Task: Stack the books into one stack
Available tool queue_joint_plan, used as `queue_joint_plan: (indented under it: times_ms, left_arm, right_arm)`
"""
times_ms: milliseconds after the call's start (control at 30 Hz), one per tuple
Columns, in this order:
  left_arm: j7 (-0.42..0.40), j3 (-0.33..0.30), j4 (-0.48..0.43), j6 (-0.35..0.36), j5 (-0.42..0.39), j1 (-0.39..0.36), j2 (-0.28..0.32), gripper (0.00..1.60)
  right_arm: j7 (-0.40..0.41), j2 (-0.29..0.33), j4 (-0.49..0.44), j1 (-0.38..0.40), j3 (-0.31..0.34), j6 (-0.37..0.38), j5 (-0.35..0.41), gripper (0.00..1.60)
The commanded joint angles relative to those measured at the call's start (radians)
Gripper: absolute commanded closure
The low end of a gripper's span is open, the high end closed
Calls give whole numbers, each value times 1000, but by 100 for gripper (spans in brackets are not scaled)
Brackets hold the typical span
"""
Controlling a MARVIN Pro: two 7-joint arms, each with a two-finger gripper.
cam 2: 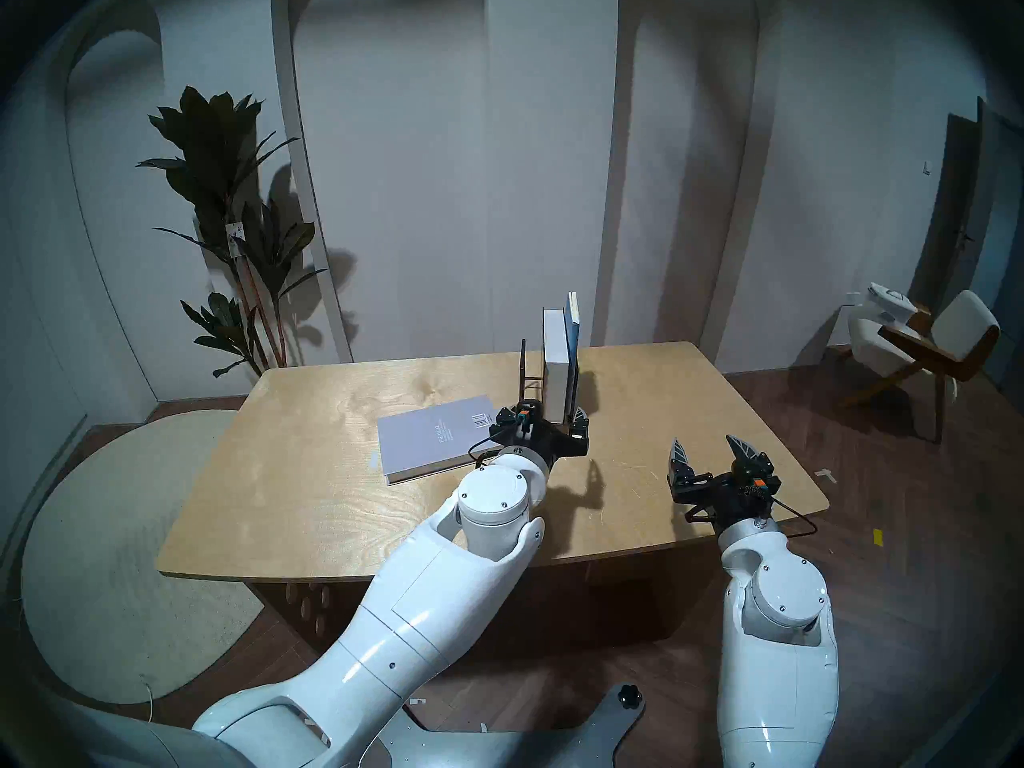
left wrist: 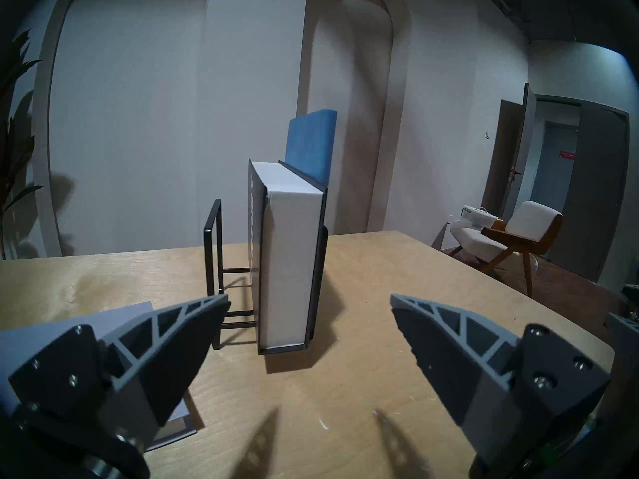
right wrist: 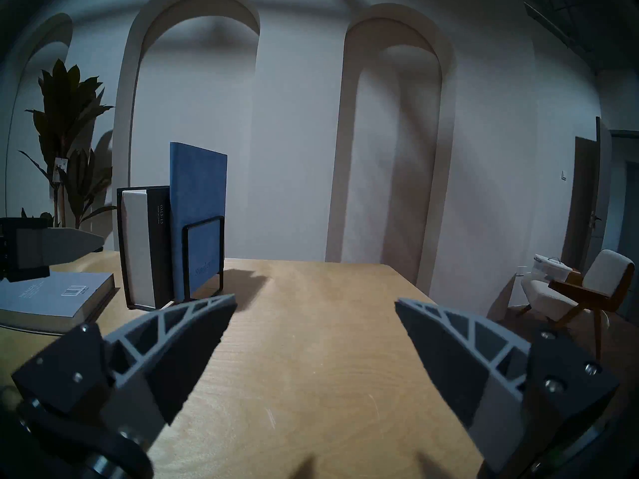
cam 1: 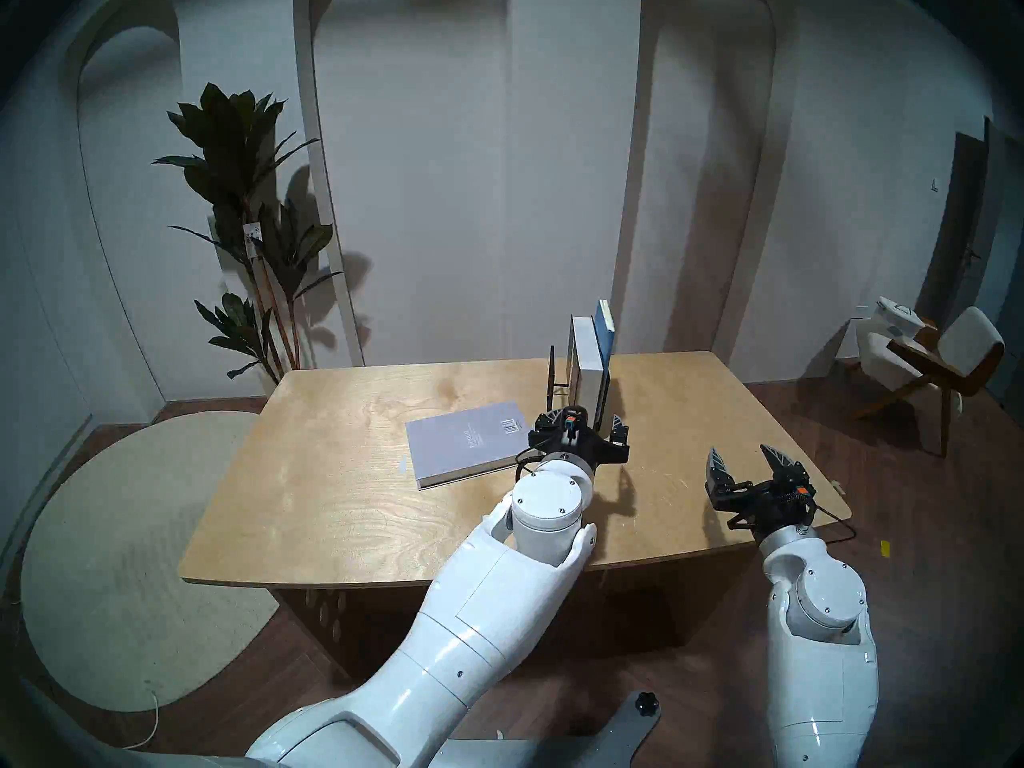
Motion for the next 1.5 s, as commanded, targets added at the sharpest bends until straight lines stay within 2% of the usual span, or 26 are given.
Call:
queue_joint_plan:
  times_ms: [0, 33, 67, 133, 267, 300, 367, 700, 933, 1100, 1300, 1467]
  left_arm:
    - [38, 20, 27, -72, -29, -82, -47, 0]
    - [55, 23, 32, -66, -29, -88, -51, 0]
    - [109, 36, 43, -53, -5, -99, -58, 0]
    - [118, 45, 63, -62, -31, -112, -66, 0]
    - [217, 72, 110, -46, -30, -146, -88, 0]
    - [211, 69, 120, -47, -27, -151, -92, 0]
    - [256, 85, 140, -56, -52, -165, -101, 0]
    - [270, 100, 241, -98, -105, -219, -147, 0]
    - [280, 103, 286, -130, -113, -239, -168, 0]
    - [328, 103, 355, -146, -94, -277, -192, 0]
    - [390, 107, 388, -164, -66, -294, -200, 0]
    - [378, 102, 395, -168, -77, -300, -202, 0]
  right_arm:
    - [3, 4, -20, 7, -3, -6, 0, 0]
    - [3, 4, -20, 7, -3, -6, 0, 0]
    - [3, 4, -20, 7, -3, -6, 1, 0]
    - [3, 5, -20, 6, -3, -6, 1, 0]
    - [2, 6, -19, 6, -4, -6, 2, 0]
    - [2, 6, -19, 6, -4, -6, 2, 0]
    - [2, 7, -19, 6, -4, -6, 3, 0]
    - [1, 9, -19, 5, -6, -6, 5, 0]
    - [0, 10, -19, 5, -7, -6, 6, 0]
    - [-1, 11, -19, 4, -7, -6, 7, 0]
    - [-2, 12, -19, 4, -8, -6, 7, 0]
    - [-2, 13, -20, 4, -8, -6, 8, 0]
